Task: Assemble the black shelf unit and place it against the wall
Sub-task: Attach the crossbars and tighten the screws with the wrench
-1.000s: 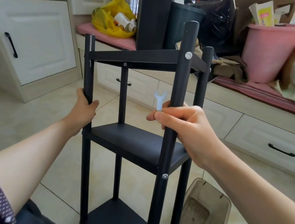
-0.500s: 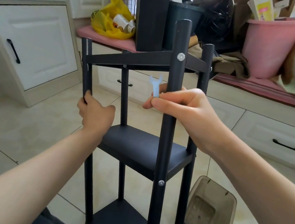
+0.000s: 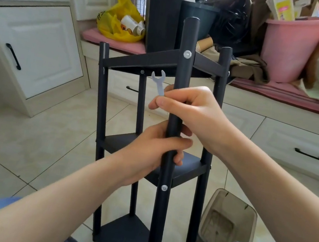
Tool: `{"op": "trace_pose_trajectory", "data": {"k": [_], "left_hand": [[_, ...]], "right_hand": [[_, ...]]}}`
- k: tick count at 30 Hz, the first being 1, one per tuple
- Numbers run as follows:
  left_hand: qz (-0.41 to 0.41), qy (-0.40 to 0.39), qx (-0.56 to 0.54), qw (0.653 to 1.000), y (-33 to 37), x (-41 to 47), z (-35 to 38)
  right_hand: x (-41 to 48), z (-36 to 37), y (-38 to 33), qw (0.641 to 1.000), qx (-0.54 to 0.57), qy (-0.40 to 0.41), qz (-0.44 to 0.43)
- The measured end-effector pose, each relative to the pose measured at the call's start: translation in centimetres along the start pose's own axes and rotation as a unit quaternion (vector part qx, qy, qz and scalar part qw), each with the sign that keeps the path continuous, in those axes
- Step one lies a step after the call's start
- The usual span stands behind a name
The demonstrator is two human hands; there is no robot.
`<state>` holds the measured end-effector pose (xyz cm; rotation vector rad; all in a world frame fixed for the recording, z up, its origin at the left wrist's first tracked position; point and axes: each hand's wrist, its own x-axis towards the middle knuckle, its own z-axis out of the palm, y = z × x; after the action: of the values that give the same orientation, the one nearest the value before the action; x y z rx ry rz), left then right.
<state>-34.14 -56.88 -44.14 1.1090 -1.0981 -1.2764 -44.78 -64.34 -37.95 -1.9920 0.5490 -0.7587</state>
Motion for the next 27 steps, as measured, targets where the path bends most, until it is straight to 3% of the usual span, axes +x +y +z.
{"op": "trace_pose_trajectory", "data": {"k": [6, 17, 24, 27], "left_hand": [[0.029, 0.003, -0.01, 1.0, -0.1, 1.0, 0.3], [0.053, 0.029, 0.047, 0.997, 0.1, 1.9, -0.6], [0.053, 0.072, 0.036, 0.995, 0.2, 2.1, -0.7], [0.046, 0.134, 0.012, 0.99, 0.3, 2.4, -0.6]], "right_hand": [[0.8, 0.5, 0.5, 0.998, -0.02, 0.059, -0.006], [2.1, 1.3, 0.5, 0.991, -0.097, 0.072, -0.05], [1.0, -0.2, 0.2, 0.992, -0.099, 0.073, -0.03], [0.3, -0.7, 0.8, 0.986, -0.119, 0.117, -0.02]]}}
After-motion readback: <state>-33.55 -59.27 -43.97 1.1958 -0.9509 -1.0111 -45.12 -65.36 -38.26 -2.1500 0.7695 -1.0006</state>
